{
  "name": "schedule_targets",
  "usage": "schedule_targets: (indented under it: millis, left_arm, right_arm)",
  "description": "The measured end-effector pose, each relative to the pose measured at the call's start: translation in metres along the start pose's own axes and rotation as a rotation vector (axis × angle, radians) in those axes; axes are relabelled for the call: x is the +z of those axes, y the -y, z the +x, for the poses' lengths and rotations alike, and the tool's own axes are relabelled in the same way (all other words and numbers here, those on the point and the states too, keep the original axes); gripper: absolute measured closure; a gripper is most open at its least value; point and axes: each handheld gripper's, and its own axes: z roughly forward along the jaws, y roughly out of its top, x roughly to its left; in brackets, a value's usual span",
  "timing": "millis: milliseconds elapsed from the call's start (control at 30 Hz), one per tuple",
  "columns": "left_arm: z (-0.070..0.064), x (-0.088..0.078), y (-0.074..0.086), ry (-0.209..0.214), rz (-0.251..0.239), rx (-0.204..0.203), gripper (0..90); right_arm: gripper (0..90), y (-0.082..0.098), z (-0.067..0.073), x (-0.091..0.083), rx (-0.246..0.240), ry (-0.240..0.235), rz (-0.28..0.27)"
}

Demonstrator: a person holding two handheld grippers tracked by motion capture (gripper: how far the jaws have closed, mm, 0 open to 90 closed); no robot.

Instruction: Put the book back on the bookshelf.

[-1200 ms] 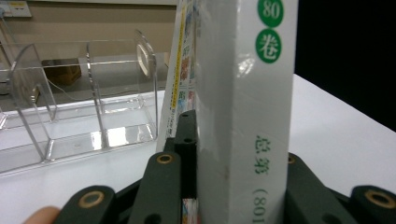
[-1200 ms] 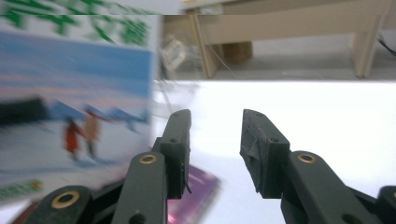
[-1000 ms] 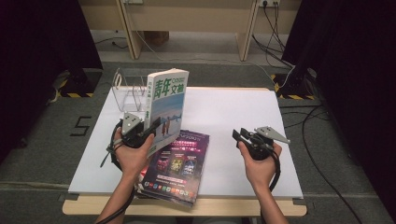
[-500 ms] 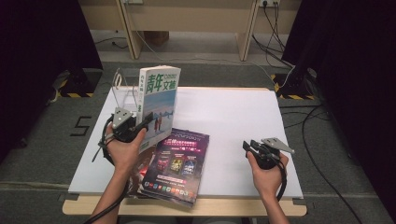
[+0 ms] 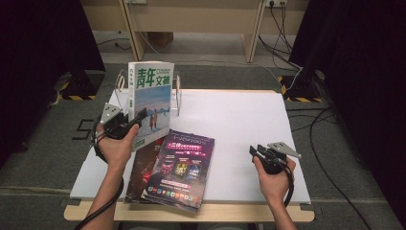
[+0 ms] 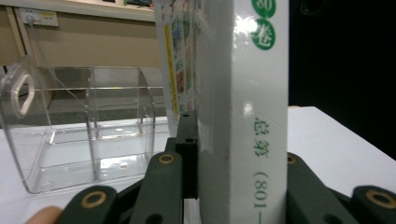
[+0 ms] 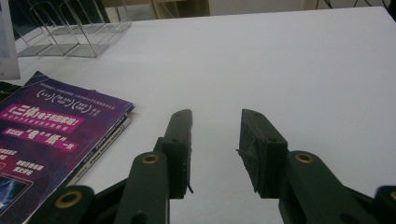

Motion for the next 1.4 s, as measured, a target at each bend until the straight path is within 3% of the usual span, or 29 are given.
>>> schedule_targets:
  millis: [233, 433, 600, 733, 767, 833, 867, 900, 933, 1000, 1133, 1233, 1400]
  left_arm:
    - [0.007, 0.012, -0.009, -0.019, -0.019, 0.000, 73.6]
    - [0.014, 0.037, -0.010, -0.024, -0.047, -0.020, 73.5]
    - [0.018, 0.055, 0.002, -0.008, -0.080, -0.011, 73.4]
    - [0.019, 0.061, 0.023, 0.002, -0.037, 0.022, 73.2]
    - [0.021, 0.062, 0.030, 0.001, -0.035, 0.032, 73.1]
    - [0.025, 0.058, 0.038, 0.012, -0.053, 0.002, 73.0]
    - [0.026, 0.053, 0.040, 0.014, -0.050, 0.028, 72.9]
    - [0.026, 0.053, 0.040, 0.014, -0.050, 0.028, 72.8]
    - [0.025, 0.051, 0.040, 0.021, -0.034, 0.058, 72.7]
    - [0.026, 0.046, 0.040, 0.053, 0.002, 0.071, 72.6]
    - [0.027, 0.038, 0.045, 0.045, 0.070, 0.144, 72.3]
    - [0.029, 0.032, 0.049, 0.051, 0.098, 0.146, 71.8]
    - [0.033, 0.018, 0.054, 0.022, 0.108, 0.141, 71.5]
  right_arm:
    - [64.5, 0.001, -0.001, 0.002, -0.005, -0.003, 0.006]
    - [64.5, 0.002, 0.000, 0.003, -0.005, 0.000, 0.007]
    - [64.5, 0.003, -0.001, 0.003, -0.018, 0.003, 0.009]
    - [64.5, 0.004, -0.002, 0.003, -0.027, 0.005, 0.006]
    - [64.5, 0.004, -0.002, 0.003, -0.028, 0.004, 0.006]
    - [64.5, 0.005, -0.003, 0.003, -0.027, 0.004, 0.008]
    - [64.5, 0.005, -0.002, 0.003, -0.016, 0.004, 0.011]
    - [64.4, 0.005, -0.002, 0.003, -0.015, 0.004, 0.012]
    - [64.5, 0.005, -0.002, 0.003, -0.014, 0.003, 0.010]
    - [64.5, 0.005, -0.002, 0.003, -0.016, 0.004, 0.010]
    - [64.4, 0.004, 0.000, 0.002, -0.031, 0.000, 0.007]
    - [64.3, 0.004, 0.000, 0.001, -0.032, 0.002, 0.003]
    - [64.1, 0.004, 0.000, 0.001, -0.024, 0.001, 0.006]
